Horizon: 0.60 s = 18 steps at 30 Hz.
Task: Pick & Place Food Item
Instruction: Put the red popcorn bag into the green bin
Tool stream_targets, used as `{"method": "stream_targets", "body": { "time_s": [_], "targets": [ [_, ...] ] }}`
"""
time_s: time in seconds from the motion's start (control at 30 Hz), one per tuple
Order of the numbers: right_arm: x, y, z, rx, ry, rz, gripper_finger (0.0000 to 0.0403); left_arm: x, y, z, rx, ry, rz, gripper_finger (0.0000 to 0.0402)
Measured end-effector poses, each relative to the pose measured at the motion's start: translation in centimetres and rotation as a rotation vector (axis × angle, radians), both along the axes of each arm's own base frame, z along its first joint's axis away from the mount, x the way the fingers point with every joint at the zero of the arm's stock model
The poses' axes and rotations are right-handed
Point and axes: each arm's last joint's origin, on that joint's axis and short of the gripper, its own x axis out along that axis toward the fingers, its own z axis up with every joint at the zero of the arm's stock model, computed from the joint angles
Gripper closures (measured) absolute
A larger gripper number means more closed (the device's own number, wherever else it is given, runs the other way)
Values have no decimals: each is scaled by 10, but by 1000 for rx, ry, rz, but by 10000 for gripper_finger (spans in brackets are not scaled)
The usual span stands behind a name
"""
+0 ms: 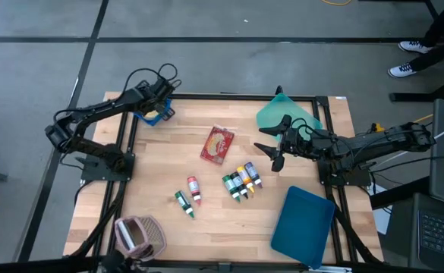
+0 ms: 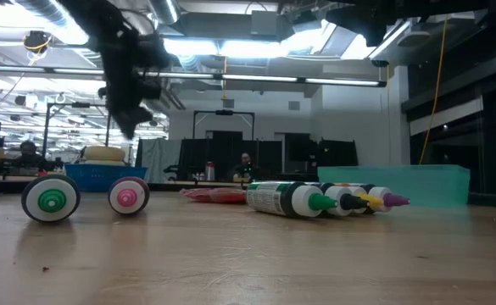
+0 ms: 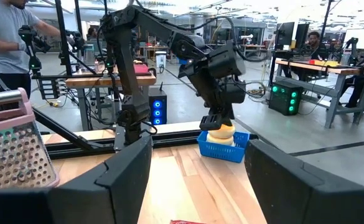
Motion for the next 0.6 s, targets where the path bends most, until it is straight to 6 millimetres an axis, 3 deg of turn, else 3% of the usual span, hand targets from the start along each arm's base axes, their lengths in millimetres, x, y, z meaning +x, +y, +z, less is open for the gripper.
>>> {"method": "stream_targets", "body": {
  "time_s": [0.33, 0.6],
  "targets": [
    [0, 0, 0, -1, 0, 1, 149, 35, -51, 39, 179, -217, -311, 281],
    [0, 0, 0, -2, 0, 1, 149, 56, -108, 45, 155, -257, -549, 278]
  ]
}}
